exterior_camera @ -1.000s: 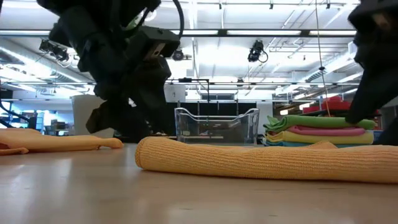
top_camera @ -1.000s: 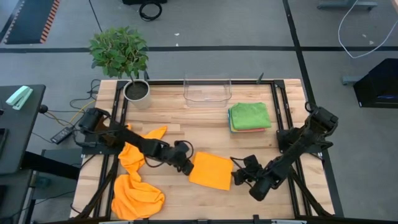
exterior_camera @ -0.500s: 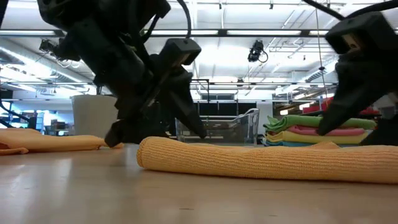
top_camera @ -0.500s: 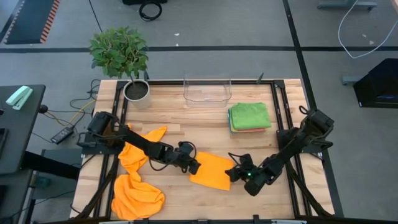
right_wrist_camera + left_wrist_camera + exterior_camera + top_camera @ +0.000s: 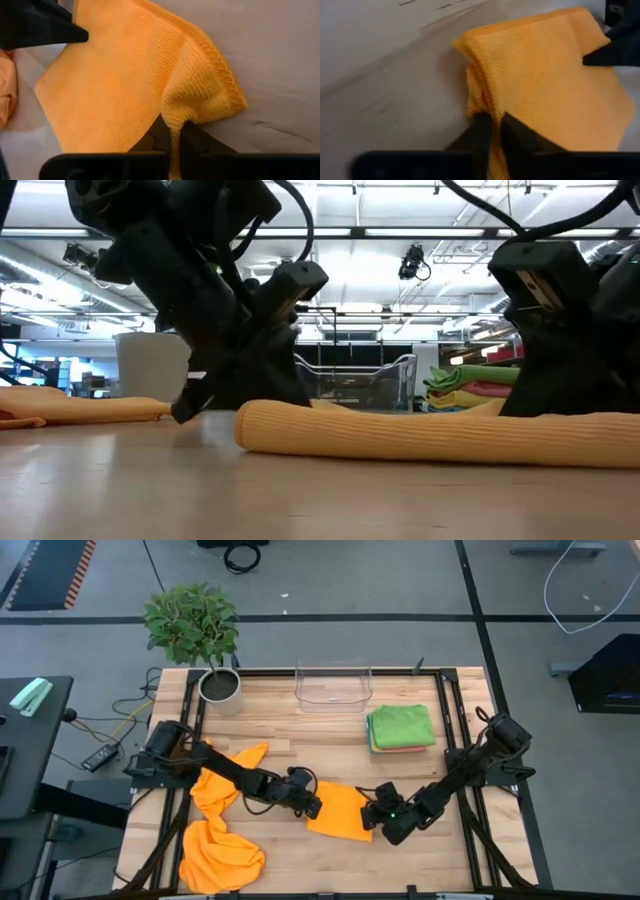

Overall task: Fold microfiber towels
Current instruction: Stack the top right orange towel on the top of the green towel

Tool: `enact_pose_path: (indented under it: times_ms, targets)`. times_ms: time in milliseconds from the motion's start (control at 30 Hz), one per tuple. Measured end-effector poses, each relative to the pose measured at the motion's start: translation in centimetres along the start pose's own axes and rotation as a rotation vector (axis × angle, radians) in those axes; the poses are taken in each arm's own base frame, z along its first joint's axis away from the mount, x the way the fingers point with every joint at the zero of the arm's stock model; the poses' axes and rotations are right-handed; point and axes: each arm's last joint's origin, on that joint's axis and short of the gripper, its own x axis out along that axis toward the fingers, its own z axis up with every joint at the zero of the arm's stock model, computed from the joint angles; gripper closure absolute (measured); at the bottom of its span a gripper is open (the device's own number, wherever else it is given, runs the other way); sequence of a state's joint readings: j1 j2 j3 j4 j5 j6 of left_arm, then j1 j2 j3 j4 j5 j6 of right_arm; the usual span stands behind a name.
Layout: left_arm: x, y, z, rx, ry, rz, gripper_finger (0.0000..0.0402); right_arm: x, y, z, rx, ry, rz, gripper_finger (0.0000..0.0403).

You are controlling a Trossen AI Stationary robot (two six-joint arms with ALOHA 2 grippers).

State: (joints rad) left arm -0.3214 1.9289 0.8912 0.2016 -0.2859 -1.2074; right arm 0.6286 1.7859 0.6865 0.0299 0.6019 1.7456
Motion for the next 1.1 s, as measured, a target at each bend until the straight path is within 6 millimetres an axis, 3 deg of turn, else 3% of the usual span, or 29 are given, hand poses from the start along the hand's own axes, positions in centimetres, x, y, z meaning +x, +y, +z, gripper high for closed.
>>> enact_pose_path:
  times_ms: [67, 200, 467, 667, 800, 967, 1100]
  targets:
    - [0.0, -0.3, 0.1, -0.029, -0.015, -0.031, 0.0385, -0.1, 0.1, 0.0, -0.002, -0.007, 0.004, 0.0388]
    - [0.0, -1.1, 0.8, -0.059, -0.045, -0.128, 0.0380, -1.0, 0.3, 0.7, -0.044, -0.010, 0.006, 0.0392]
    - [-0.9, -5.4, 4.4, -0.024, -0.158, -0.266, 0.0389, -6.8, 0.8, 4.8, -0.085, -0.042, -0.012, 0.0395]
    - [-2.1, -9.5, 9.6, 0.060, -0.289, -0.324, 0.0392, -11.3, 0.2, 8.9, -0.103, -0.115, 0.019, 0.0396]
    - [-3.0, -11.0, 13.8, 0.117, -0.367, -0.269, 0.0393, -13.7, -0.9, 11.8, -0.110, -0.173, 0.017, 0.0396]
    - [-3.5, -11.0, 18.6, 0.110, -0.436, -0.212, 0.0393, -16.0, -3.2, 15.1, -0.105, -0.228, -0.031, 0.0397]
    - [-1.8, -9.8, 21.2, 0.050, -0.440, -0.183, 0.0393, -17.3, -5.6, 17.3, -0.108, -0.249, -0.119, 0.0397]
